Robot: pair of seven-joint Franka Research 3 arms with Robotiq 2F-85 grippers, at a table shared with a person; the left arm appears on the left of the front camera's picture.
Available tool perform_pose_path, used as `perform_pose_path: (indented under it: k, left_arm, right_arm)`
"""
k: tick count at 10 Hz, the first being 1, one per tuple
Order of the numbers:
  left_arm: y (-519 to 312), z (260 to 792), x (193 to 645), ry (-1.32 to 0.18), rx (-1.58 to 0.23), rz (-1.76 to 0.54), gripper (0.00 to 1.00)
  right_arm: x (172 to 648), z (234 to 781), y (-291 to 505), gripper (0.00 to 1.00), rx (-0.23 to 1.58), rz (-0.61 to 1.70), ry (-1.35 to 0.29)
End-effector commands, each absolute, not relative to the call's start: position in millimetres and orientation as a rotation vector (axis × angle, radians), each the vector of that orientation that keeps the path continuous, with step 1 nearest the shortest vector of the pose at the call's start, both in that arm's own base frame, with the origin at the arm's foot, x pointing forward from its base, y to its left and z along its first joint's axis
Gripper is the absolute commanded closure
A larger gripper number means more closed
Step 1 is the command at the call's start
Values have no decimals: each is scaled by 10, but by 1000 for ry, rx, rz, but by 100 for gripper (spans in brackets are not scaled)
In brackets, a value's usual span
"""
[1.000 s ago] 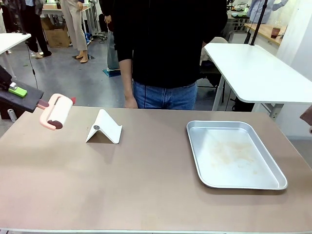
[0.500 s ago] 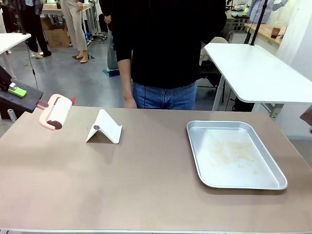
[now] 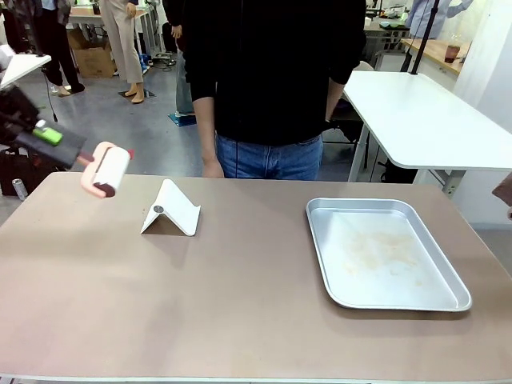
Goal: Clean the surface of the table.
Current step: Return the Lint Roller and towel to their original positions.
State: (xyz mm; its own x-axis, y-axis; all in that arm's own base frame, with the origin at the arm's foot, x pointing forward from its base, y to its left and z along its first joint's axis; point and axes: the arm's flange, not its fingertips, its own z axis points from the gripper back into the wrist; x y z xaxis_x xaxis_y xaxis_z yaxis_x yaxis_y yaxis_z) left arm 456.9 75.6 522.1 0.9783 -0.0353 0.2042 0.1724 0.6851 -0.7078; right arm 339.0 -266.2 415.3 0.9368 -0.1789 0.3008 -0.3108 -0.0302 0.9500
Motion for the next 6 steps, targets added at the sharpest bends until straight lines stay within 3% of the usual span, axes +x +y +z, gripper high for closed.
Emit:
perform_pose_path:
  k: [1, 6]
  left_arm:
    - [362, 5342, 4827, -106, -748, -89, 77]
    - [-517, 5078, 4894, -78, -532, -108, 77]
  right_arm:
    - [3386, 4204, -2680, 92, 1607, 105, -379]
    - [3386, 4204, -2680, 92, 1607, 105, -379]
